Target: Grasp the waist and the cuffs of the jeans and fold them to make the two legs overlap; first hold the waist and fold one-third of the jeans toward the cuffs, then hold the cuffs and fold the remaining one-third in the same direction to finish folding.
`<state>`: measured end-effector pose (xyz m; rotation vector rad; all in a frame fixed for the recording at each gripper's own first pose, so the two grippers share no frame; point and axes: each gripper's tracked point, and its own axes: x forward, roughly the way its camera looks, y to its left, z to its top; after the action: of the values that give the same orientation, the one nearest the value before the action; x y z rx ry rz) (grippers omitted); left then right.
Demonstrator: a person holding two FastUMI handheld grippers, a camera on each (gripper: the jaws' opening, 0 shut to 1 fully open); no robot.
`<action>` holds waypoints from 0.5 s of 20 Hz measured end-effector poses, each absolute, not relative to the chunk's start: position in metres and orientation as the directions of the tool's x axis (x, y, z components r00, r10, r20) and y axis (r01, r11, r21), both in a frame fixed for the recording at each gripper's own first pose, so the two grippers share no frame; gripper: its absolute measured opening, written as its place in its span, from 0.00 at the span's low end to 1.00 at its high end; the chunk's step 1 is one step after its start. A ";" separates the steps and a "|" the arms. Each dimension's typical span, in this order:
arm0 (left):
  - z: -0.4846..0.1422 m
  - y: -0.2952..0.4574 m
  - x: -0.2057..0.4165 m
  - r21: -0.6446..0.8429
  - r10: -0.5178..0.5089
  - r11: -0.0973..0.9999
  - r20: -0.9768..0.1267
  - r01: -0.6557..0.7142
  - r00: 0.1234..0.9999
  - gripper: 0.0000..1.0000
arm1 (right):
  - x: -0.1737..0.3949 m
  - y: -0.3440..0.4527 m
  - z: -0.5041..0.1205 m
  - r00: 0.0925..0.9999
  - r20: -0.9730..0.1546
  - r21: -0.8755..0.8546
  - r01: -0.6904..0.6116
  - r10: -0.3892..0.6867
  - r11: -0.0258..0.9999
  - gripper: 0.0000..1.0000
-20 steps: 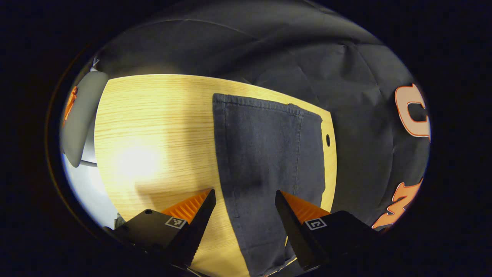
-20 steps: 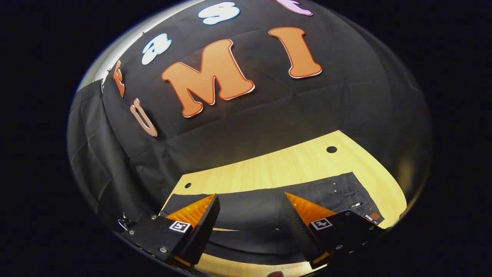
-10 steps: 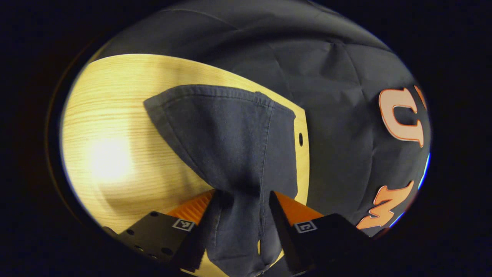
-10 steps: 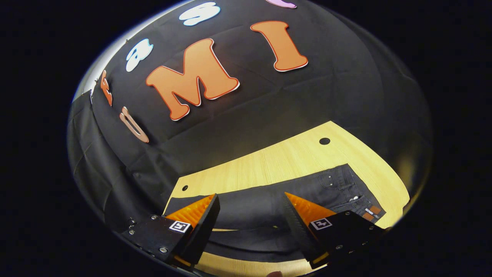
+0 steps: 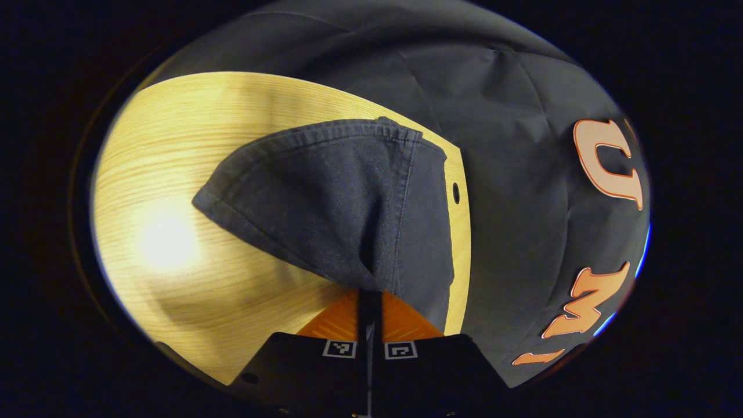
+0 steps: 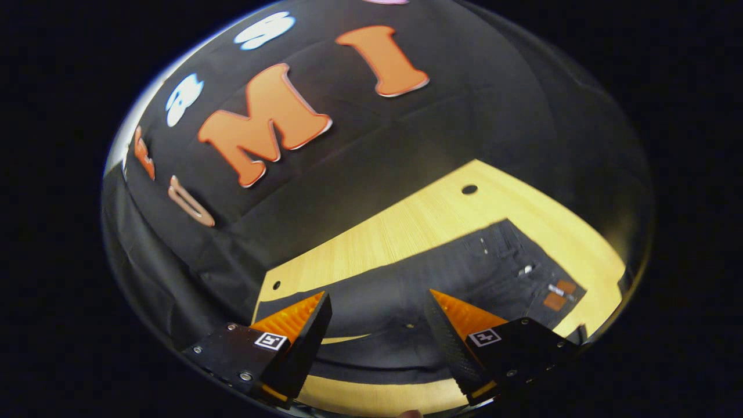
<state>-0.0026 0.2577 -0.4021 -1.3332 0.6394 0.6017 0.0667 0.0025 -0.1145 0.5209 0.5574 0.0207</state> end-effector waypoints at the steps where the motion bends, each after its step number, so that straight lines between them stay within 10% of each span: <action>1: -0.400 0.258 -0.008 -0.687 0.024 0.128 -0.719 -0.715 0.695 0.04 | 0.060 -0.013 -0.123 0.849 -0.506 0.537 0.171 0.152 0.826 0.98; 10: -0.394 0.256 -0.025 -0.691 0.009 0.123 -0.717 -0.713 0.697 0.03 | -0.032 -0.137 -0.276 0.689 -0.725 0.577 0.611 -0.004 0.542 0.98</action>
<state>-0.0251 0.2558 -0.3942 -1.3607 0.6463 0.5831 -0.0325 -0.1366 -0.2762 0.9396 0.7393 -0.4072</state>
